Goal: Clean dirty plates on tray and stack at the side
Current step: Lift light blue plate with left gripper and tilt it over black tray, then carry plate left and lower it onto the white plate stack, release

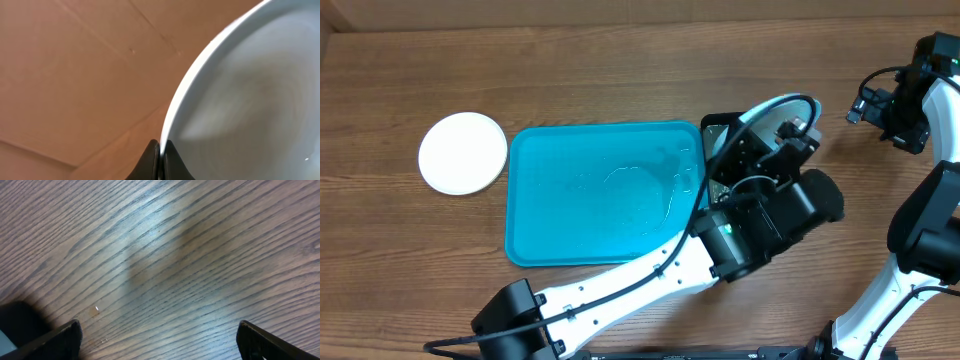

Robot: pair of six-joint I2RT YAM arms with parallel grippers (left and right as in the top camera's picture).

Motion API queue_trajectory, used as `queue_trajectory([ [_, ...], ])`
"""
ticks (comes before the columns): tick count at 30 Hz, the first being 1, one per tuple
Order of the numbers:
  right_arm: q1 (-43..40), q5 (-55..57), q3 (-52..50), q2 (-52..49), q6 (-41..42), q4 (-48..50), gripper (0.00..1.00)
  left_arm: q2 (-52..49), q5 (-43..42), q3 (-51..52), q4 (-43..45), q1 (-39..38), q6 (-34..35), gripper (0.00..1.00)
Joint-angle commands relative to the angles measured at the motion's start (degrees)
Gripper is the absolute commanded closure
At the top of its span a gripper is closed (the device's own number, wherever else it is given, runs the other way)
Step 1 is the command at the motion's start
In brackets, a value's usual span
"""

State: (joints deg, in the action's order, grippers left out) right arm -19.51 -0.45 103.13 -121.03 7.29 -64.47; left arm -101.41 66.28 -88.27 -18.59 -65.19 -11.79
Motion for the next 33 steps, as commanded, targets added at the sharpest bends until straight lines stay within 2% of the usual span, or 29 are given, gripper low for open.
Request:
queue_trajectory([
  [1,-0.1,0.4,1.0,1.5,0.2,0.2,0.0,-0.5,3.1,-1.6,1.0,-0.6,-3.0,0.96],
  [22,-0.1,0.4,1.0,1.5,0.2,0.3,0.0,-0.5,2.8,-1.6,1.1,-0.4,-2.7,0.96],
  [26,-0.1,0.4,1.0,1.5,0.2,0.4,0.0,-0.5,2.7,-1.6,1.0,-0.4,0.3,0.96],
  [33,-0.1,0.4,1.0,1.5,0.2,0.4,0.0,-0.5,2.7,-1.6,0.9,-0.3,1.2,0.96],
])
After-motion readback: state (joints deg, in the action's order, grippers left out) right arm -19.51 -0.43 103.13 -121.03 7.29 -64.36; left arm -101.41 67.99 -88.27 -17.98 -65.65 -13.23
